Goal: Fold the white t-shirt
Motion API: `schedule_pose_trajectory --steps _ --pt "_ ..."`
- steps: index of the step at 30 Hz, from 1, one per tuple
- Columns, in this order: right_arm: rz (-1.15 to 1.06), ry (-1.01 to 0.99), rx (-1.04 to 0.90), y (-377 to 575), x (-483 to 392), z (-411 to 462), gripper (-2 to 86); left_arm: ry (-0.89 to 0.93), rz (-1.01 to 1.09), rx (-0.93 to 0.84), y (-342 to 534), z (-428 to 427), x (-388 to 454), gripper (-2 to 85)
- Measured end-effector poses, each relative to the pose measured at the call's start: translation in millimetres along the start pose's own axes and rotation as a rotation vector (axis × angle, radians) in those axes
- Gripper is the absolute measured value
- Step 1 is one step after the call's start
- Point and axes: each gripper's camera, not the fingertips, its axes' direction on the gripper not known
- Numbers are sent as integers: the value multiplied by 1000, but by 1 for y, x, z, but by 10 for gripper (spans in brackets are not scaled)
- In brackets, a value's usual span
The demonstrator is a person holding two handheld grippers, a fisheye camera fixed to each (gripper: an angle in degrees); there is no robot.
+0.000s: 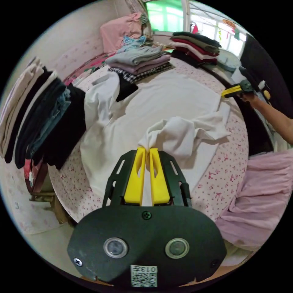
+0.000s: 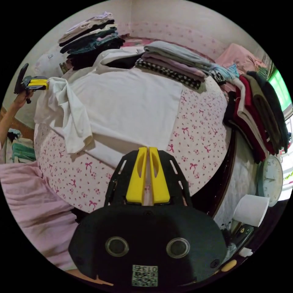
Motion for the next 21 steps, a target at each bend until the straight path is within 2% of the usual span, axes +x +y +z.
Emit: schedule_pose_trajectory --steps 4,8,11,13,16,21 --pt "125 -65 -78 -20 19 31 49 -40 -235 -114 11 44 -55 26" --pt "227 -88 3 -10 29 16 67 -10 -458 -13 70 21 -93 55" --pt "251 -39 88 0 19 -2 74 1 -523 -3 123 6 -97 80" --pt "197 -87 130 -3 -1 -8 79 72 -525 8 151 1 -91 95" --pt "-71 -208 165 -24 -77 -9 95 127 -445 25 181 -6 -65 120" --pt "-407 -168 148 -56 -187 9 115 85 -292 -74 190 8 -28 123"
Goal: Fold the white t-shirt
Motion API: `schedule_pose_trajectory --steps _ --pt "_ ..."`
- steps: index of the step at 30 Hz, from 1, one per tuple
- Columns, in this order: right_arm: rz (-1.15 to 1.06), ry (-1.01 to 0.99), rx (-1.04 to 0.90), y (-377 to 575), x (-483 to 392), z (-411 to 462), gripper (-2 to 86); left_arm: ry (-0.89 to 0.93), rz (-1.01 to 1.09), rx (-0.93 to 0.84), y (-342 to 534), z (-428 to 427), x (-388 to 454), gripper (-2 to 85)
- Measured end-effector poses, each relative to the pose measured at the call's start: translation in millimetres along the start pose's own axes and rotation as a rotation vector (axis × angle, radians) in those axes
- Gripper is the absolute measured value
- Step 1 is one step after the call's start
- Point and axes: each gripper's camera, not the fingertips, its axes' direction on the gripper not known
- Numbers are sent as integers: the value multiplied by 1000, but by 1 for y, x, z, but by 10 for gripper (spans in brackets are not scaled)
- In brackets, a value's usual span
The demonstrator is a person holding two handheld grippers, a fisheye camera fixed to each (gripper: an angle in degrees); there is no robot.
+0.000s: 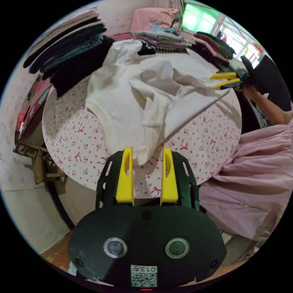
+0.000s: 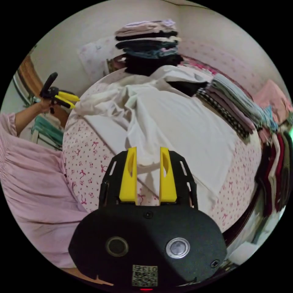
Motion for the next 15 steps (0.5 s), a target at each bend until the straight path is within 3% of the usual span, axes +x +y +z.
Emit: schedule_pose_trajectory --steps 4,6,10,15 --pt "-129 49 -160 -36 -25 46 55 -35 11 -156 -17 32 -14 31" --pt "-184 161 -302 -50 -23 67 28 1 6 -145 -23 32 -28 19" --pt "-217 273 -216 -78 7 33 21 145 -38 -93 -32 19 -68 9" --pt "8 416 -106 -115 99 -1 22 272 -164 -175 -26 43 -118 9"
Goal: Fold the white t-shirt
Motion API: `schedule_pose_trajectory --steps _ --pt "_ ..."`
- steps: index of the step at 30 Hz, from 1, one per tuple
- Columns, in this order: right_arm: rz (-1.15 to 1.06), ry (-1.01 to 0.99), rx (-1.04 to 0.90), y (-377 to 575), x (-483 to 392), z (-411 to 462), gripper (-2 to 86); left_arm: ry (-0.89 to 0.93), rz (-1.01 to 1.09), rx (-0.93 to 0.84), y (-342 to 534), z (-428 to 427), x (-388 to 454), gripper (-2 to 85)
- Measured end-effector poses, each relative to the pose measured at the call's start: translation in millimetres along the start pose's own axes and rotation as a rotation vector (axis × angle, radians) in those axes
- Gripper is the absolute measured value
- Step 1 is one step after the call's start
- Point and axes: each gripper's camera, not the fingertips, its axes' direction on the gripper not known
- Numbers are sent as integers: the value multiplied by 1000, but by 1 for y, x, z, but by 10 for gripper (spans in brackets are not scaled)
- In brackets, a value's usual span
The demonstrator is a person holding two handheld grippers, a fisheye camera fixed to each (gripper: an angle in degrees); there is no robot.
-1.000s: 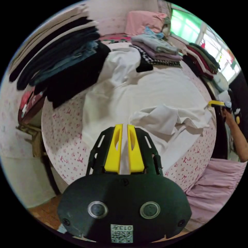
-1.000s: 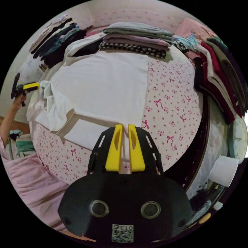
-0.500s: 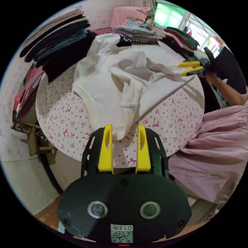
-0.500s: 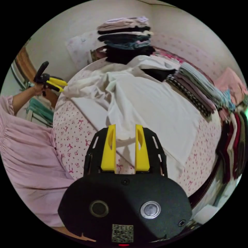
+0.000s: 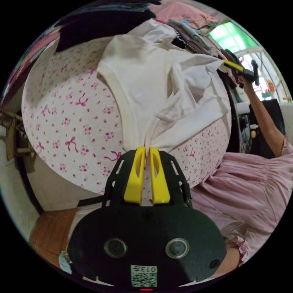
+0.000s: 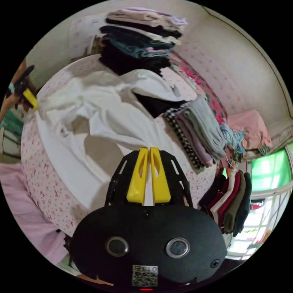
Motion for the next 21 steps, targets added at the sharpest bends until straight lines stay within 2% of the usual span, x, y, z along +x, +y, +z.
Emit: schedule_pose_trajectory --steps 2,4,6,8,11,16,19,21 --pt "114 36 -56 1 27 26 22 126 -97 34 6 4 -30 8" --pt "252 2 -160 18 61 62 23 176 -150 81 13 0 -43 9" --pt "365 -26 -189 41 86 72 21 112 -176 105 23 -8 -47 14" --pt "436 -54 -129 67 104 62 19 59 -177 152 36 -21 -47 32" --pt "448 -116 -22 111 111 38 19 17 -40 199 48 -31 -24 69" --pt "508 -204 -22 204 88 22 19 -209 157 68 40 -1 25 73" --pt "562 -242 -51 245 77 26 17 -407 207 19 27 12 37 30" --pt "584 -258 -110 280 68 35 16 -369 219 -25 20 13 32 21"
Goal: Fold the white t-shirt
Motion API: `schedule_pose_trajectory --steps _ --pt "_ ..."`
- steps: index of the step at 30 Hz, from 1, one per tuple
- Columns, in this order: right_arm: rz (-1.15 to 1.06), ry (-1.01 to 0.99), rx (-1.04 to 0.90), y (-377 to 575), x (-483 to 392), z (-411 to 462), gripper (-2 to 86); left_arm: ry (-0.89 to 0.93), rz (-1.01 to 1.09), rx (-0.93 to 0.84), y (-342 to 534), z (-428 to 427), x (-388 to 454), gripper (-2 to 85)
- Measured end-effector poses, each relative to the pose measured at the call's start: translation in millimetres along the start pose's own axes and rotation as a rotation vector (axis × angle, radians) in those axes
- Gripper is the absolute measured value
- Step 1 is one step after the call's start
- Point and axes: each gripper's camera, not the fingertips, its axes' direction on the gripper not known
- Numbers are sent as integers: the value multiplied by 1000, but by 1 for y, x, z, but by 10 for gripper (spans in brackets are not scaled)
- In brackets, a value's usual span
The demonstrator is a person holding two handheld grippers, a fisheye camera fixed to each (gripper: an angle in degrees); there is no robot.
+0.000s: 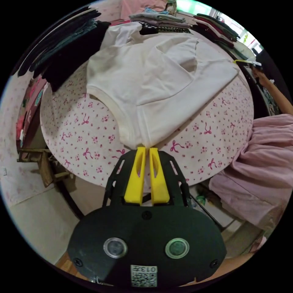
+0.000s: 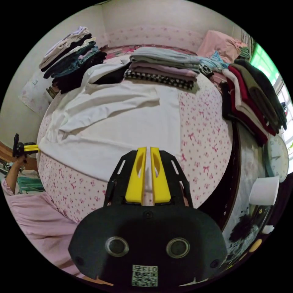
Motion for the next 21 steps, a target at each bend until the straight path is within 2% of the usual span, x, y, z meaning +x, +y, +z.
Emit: schedule_pose_trajectory --steps 4,7,9,11,12,15,21 --pt "81 52 -85 40 36 12 26 89 -2 -9 12 -2 -22 16" --pt "243 0 -19 76 91 -6 58 66 -162 0 34 -7 -41 51" --pt "282 -41 9 88 111 -10 75 220 -303 80 51 -8 -57 81" --pt "321 -92 15 96 128 -7 88 472 -453 193 69 3 -71 102" --pt "348 -137 29 100 137 -5 95 502 -475 217 73 5 -71 109" --pt "397 -236 53 103 153 4 105 547 -567 216 75 22 -71 131" --pt "401 -295 56 91 162 20 92 596 -641 233 66 32 -75 116"
